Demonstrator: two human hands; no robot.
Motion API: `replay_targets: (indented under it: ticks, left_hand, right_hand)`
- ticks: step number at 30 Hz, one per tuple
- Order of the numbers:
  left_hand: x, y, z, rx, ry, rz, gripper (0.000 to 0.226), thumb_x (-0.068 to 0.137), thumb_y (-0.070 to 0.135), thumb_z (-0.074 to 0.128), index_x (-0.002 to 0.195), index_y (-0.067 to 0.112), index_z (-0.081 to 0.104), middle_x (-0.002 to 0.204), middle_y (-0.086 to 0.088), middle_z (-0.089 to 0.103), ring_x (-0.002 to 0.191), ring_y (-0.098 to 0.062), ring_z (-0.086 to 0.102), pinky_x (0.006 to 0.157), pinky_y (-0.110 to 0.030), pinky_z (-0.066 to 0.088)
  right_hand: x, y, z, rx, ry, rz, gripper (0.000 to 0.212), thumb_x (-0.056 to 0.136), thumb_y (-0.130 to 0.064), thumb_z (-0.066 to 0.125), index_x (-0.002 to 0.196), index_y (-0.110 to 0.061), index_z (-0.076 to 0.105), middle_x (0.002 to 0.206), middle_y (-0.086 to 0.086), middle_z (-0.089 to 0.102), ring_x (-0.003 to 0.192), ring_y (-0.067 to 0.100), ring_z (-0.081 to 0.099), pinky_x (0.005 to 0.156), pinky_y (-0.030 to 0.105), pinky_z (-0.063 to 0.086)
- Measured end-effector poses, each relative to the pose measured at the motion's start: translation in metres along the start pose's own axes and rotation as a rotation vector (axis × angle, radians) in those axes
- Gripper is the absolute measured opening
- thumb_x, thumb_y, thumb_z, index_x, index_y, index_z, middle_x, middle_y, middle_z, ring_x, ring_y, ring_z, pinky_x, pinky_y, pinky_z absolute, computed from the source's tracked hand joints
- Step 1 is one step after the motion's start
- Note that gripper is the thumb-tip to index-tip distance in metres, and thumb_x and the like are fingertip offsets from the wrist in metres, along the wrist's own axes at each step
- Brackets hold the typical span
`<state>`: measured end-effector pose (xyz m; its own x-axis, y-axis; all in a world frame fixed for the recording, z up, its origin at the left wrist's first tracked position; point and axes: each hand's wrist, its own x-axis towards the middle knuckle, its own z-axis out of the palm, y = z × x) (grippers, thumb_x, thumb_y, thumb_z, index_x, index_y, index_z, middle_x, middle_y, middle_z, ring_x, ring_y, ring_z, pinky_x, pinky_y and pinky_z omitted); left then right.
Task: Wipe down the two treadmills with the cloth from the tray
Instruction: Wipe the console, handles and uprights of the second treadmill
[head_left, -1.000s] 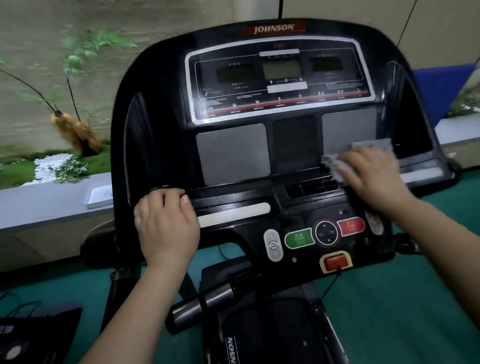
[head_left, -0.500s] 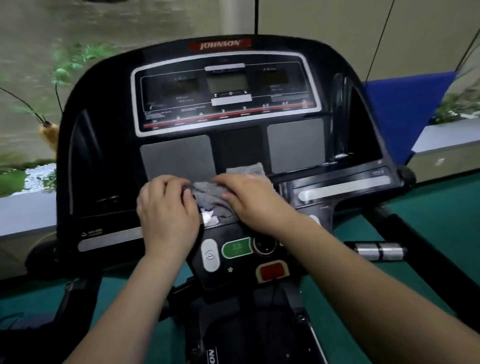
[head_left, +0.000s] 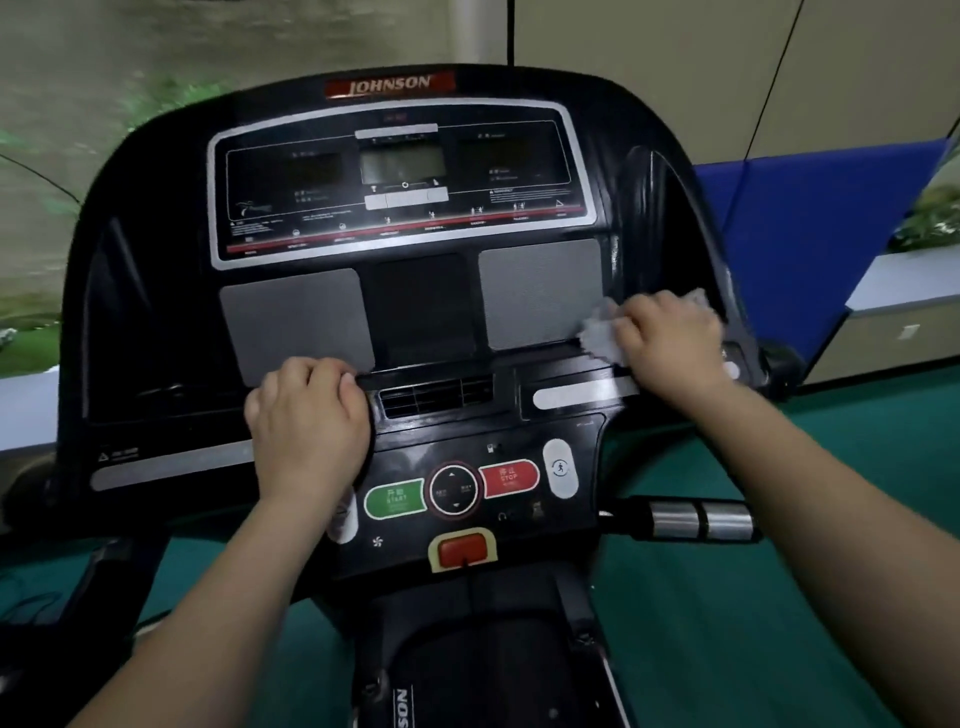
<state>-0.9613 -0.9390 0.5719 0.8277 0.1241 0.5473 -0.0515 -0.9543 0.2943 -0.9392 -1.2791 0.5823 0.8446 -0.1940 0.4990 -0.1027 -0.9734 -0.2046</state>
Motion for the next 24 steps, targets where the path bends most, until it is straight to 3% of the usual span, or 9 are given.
replay_targets:
  ticks: [3,6,11,13,17,21,24]
  left_hand:
    - [0.000,0.001,0.000,0.015,0.002,-0.009,0.028,0.093,0.024,0.039,0.100,0.018,0.066,0.106,-0.009,0.059,0.101,-0.031,0.049,0.095,-0.047,0.033]
    - [0.000,0.004,-0.001,0.031,0.011,-0.014,0.027,0.093,0.022,0.042,0.100,0.016,0.067,0.105,-0.012,0.060,0.099,-0.034,0.050,0.093,-0.049,0.035]
    - [-0.001,0.005,-0.001,0.057,0.027,-0.017,0.025,0.092,0.019,0.044,0.099,0.013,0.068,0.104,-0.016,0.061,0.095,-0.038,0.052,0.089,-0.050,0.038]
    - [-0.001,0.004,-0.001,0.055,0.032,-0.019,0.025,0.092,0.019,0.044,0.099,0.014,0.068,0.104,-0.015,0.061,0.096,-0.038,0.051,0.090,-0.049,0.038]
    - [-0.002,0.004,0.000,0.050,0.041,-0.018,0.027,0.092,0.021,0.042,0.099,0.015,0.067,0.102,-0.014,0.060,0.095,-0.036,0.051,0.089,-0.048,0.037]
    - [-0.002,0.004,0.001,0.049,0.045,-0.010,0.031,0.091,0.024,0.037,0.098,0.016,0.066,0.101,-0.013,0.060,0.093,-0.035,0.051,0.089,-0.049,0.038]
    - [-0.004,0.005,0.000,0.048,0.041,-0.009,0.026,0.091,0.020,0.042,0.097,0.014,0.067,0.100,-0.014,0.060,0.091,-0.036,0.051,0.087,-0.048,0.038]
  right_hand:
    - [-0.028,-0.054,0.010,0.040,0.085,-0.207,0.036,0.087,-0.043,0.037,0.092,-0.018,0.062,0.093,0.008,0.062,0.089,0.030,0.058,0.084,0.047,0.042]
    - [-0.043,-0.084,0.010,0.121,0.002,-0.380,0.037,0.092,-0.047,0.034,0.107,-0.026,0.060,0.105,-0.002,0.060,0.098,0.023,0.055,0.087,0.044,0.036]
    - [-0.034,-0.037,0.010,0.119,0.036,-0.521,0.038,0.093,-0.047,0.041,0.117,-0.027,0.062,0.114,-0.001,0.062,0.104,0.022,0.057,0.090,0.040,0.035]
    - [-0.030,-0.002,0.010,0.112,0.054,-0.444,0.038,0.094,-0.046,0.040,0.118,-0.026,0.062,0.120,0.001,0.061,0.110,0.023,0.055,0.097,0.038,0.031]
    - [-0.028,0.062,0.008,0.168,0.066,-0.085,0.044,0.096,-0.048,0.030,0.126,-0.028,0.055,0.141,0.003,0.047,0.129,0.026,0.042,0.109,0.050,0.028]
    - [-0.038,0.045,0.010,0.261,0.060,0.213,0.033,0.100,-0.040,0.036,0.130,-0.035,0.049,0.158,-0.003,0.023,0.144,0.022,0.020,0.115,0.059,0.007]
    - [-0.052,0.021,0.011,0.276,0.076,0.198,0.033,0.100,-0.036,0.037,0.132,-0.037,0.047,0.157,-0.005,0.023,0.145,0.019,0.017,0.115,0.060,0.003]
